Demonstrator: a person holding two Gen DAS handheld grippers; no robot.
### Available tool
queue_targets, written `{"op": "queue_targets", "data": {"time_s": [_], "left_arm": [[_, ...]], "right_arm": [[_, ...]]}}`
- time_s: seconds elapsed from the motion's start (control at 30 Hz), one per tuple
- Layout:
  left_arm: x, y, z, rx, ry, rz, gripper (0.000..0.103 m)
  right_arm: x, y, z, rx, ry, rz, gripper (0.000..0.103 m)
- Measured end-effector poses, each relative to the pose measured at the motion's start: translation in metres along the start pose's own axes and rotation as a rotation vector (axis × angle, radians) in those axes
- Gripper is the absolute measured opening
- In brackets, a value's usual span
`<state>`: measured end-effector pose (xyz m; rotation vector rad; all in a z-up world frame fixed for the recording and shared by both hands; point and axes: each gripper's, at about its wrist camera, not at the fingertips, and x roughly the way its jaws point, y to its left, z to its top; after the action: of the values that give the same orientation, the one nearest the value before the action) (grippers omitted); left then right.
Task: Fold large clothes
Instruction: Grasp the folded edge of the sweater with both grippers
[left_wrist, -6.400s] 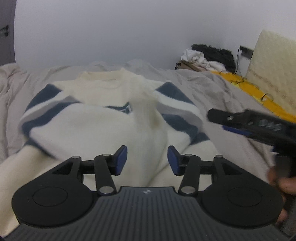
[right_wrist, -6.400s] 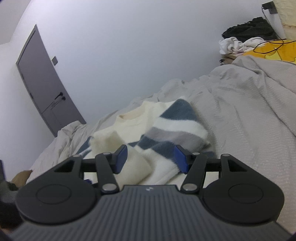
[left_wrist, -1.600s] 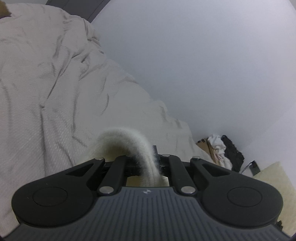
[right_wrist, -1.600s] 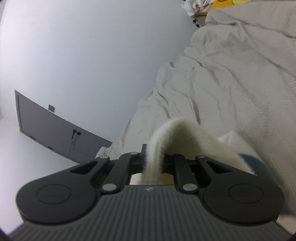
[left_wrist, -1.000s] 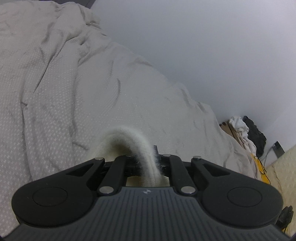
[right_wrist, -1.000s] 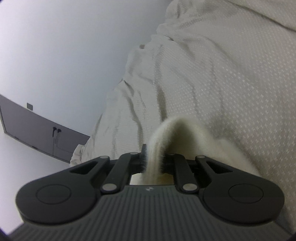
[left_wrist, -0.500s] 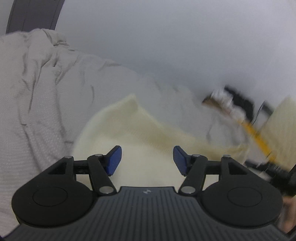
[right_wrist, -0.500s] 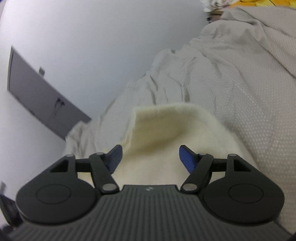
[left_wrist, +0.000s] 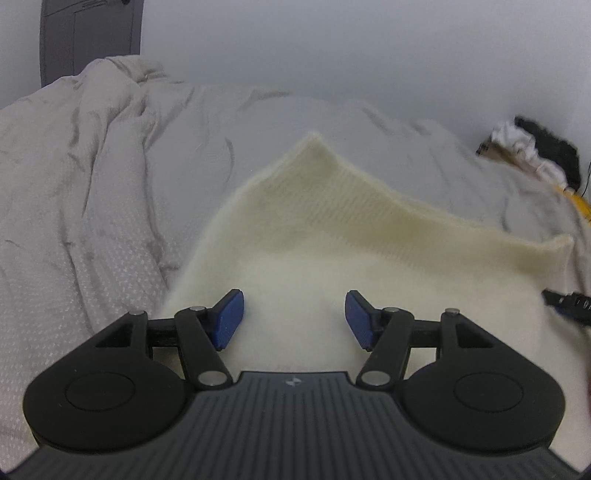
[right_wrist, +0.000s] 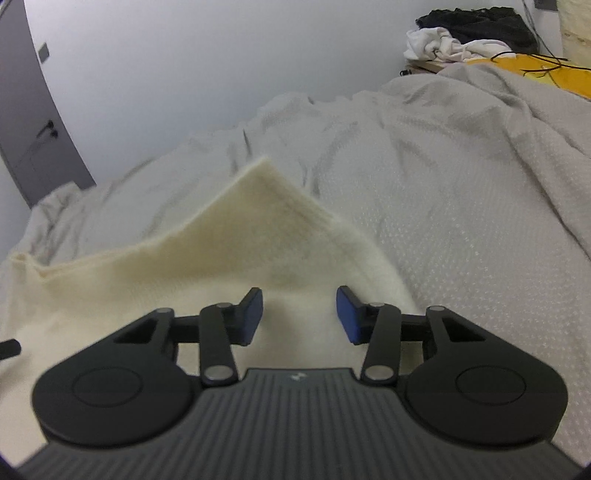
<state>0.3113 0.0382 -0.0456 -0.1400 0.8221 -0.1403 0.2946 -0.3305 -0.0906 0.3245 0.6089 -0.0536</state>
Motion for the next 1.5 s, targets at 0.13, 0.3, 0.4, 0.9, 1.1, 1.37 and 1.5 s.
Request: {"op": "queue_targets", "data": {"time_s": [0.13, 0.3, 0.4, 0.9, 1.1, 1.37, 1.5], "left_arm": [[0.003, 0.001, -0.001, 0.001, 0.0, 0.005, 0.067], [-0.014, 0.0, -0.004, -0.02, -0.022, -0.001, 0.067], [-0.035, -0.008, -0.008, 0.004, -0.049, -0.012, 0.067], [-0.145, -0.042, -0.077, 0.012, -0.102, -0.106, 0.067], [-0.173, -0.051, -0.112, -0.039, -0.07, -0.155, 0.067], [-0.177, -0.031, -0.14, -0.269, 0.032, -0.257, 0.076], [-0.16, -0.005, -0.146, -0.467, 0.108, -0.319, 0.078]], "right_arm": [[0.001, 0.002, -0.001, -0.016, 0.004, -0.005, 0.046], [-0.016, 0.008, -0.002, -0.016, -0.022, -0.001, 0.047], [-0.038, 0.014, -0.006, -0.008, -0.047, 0.014, 0.048], [-0.15, 0.06, -0.06, -0.075, -0.074, 0.148, 0.049], [-0.178, 0.063, -0.084, 0.045, 0.005, 0.248, 0.054], [-0.176, 0.055, -0.112, 0.299, 0.167, 0.406, 0.089], [-0.15, 0.04, -0.128, 0.531, 0.292, 0.461, 0.089]]}}
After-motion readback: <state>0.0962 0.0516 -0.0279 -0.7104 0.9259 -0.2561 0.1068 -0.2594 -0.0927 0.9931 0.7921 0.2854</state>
